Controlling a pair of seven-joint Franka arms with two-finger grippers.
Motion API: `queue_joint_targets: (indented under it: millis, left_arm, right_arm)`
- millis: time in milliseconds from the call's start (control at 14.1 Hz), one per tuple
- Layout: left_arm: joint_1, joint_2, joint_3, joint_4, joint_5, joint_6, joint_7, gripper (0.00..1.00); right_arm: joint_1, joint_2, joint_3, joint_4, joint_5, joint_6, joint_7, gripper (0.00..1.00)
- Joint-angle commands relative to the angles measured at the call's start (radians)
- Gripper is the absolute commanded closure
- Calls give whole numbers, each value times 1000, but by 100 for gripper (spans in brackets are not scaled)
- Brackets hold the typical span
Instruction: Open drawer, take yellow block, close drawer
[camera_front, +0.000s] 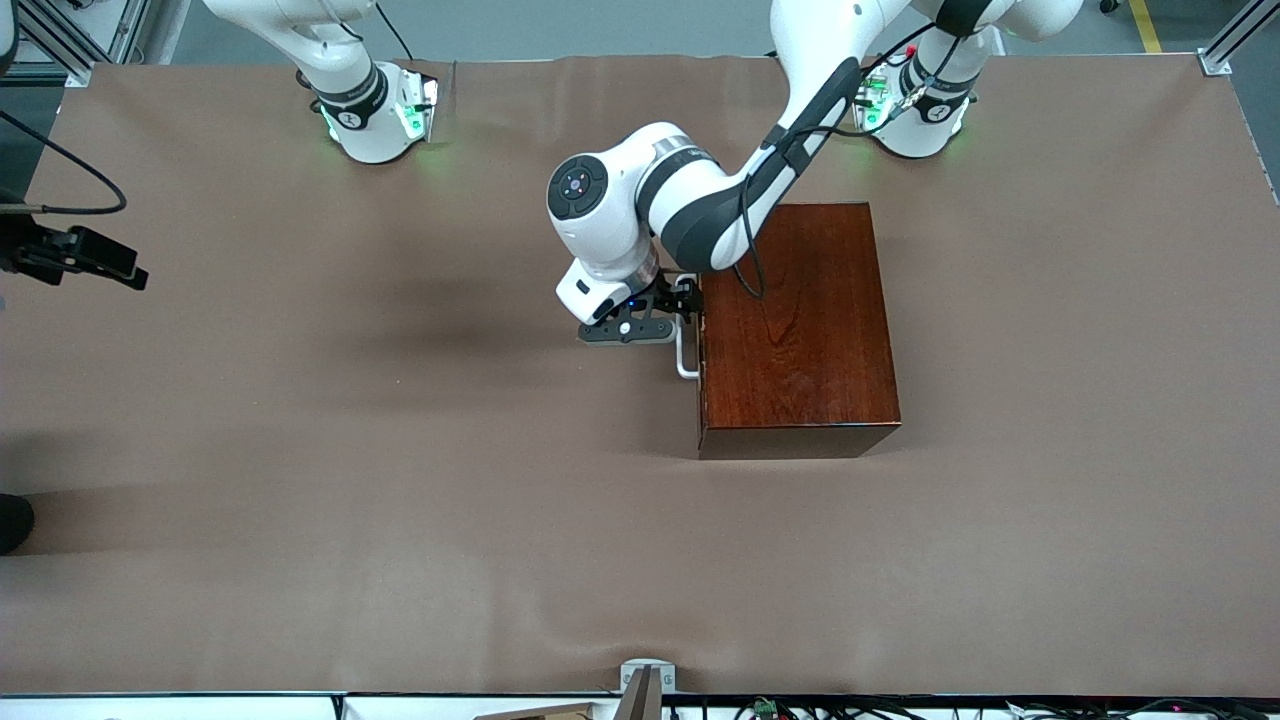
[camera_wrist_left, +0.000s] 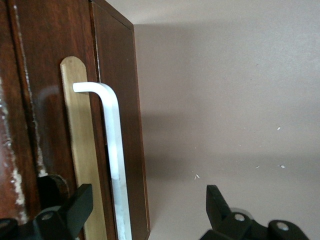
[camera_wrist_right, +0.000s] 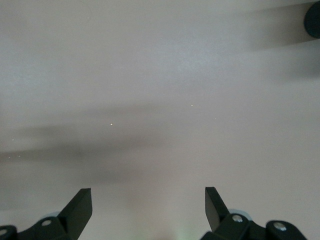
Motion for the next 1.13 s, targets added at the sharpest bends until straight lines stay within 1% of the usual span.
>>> queue_joint_targets:
  millis: [0,709,851,1063]
  left_arm:
    - [-9,23,1,25,23,16,-23,0]
    - [-12,53,1,22,25,30,-23,0]
    - [-12,57,1,22,23,33,-49,0]
    - [-14,57,-1,24,23,83,-54,0]
  right_arm:
    - [6,14,1,18,12,-3,13,0]
    - [12,22,1,18,12,-2,13,0]
    - [12,23,2,18,13,-2,13,0]
    - [13,23,2,18,13,-2,13,0]
